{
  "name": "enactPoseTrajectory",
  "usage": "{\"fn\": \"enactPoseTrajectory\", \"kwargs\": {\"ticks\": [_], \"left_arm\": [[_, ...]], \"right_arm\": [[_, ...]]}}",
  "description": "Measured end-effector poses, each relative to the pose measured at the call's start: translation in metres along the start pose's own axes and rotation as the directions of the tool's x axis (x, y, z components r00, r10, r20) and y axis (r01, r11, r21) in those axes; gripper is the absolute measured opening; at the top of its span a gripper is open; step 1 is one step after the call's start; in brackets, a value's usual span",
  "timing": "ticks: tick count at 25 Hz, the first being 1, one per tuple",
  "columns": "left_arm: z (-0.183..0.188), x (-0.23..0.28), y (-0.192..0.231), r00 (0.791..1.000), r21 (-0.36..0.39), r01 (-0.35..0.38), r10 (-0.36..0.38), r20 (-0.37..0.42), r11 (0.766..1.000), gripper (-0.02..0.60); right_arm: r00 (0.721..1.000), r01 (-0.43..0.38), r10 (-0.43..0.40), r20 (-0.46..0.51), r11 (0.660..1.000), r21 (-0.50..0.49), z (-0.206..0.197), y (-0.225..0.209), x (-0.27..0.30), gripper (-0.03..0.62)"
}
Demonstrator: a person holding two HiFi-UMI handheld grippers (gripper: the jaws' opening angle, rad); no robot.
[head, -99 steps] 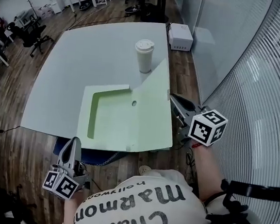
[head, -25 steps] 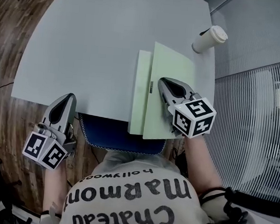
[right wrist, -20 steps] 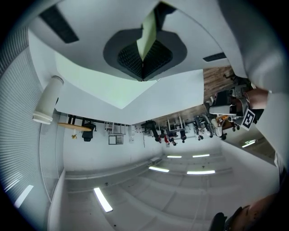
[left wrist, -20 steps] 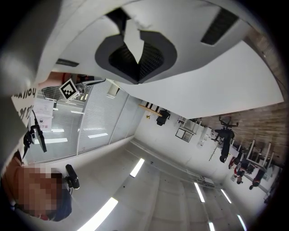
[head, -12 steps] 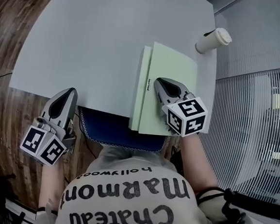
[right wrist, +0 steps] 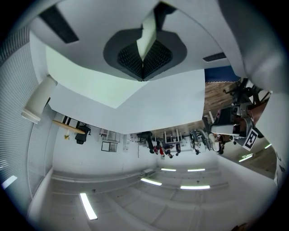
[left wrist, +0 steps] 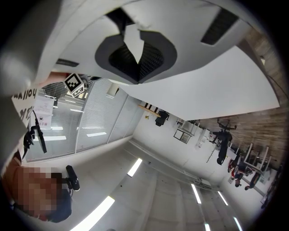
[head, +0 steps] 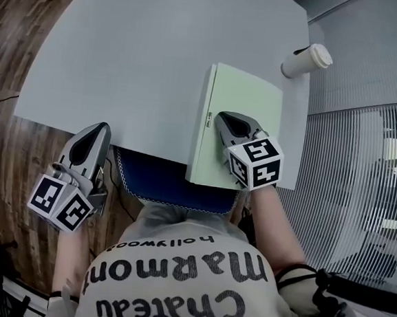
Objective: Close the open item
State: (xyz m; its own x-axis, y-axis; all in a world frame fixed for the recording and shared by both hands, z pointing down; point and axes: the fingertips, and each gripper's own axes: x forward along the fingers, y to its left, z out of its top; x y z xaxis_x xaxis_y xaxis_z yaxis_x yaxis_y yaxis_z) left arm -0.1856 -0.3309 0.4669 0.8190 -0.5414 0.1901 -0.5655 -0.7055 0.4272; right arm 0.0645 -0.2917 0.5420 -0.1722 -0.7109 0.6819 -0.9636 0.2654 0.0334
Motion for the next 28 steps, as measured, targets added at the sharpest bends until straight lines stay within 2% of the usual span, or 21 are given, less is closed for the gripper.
{"fn": "enactPoseTrajectory", "kwargs": {"ticks": [12, 21, 26, 28], "left_arm": [[0.006, -0.008, 0.011, 1.0, -0.008, -0.002, 0.002, 0.001, 1.0, -0.006], [0.008, -0.016, 0.016, 1.0, -0.004, -0.003, 0.003, 0.008, 1.0, -0.006], [0.008, -0.017, 0.014, 1.0, -0.003, 0.002, -0.002, 0.004, 1.0, -0.006], [0.009, -0.019, 0.01, 1.0, 0.001, 0.008, -0.008, 0.001, 1.0, -0.006]], "right_arm": [[0.996, 0.004, -0.012, -0.091, 0.996, -0.091, -0.008, 0.011, 0.01, 0.0], [0.994, 0.009, -0.02, -0.11, 0.996, -0.094, -0.014, 0.01, 0.016, 0.0], [0.983, -0.026, 0.038, -0.181, 0.997, 0.07, -0.018, 0.004, 0.021, 0.0], [0.975, -0.038, 0.058, -0.214, 0.995, 0.094, -0.019, 0.005, 0.021, 0.0]]}}
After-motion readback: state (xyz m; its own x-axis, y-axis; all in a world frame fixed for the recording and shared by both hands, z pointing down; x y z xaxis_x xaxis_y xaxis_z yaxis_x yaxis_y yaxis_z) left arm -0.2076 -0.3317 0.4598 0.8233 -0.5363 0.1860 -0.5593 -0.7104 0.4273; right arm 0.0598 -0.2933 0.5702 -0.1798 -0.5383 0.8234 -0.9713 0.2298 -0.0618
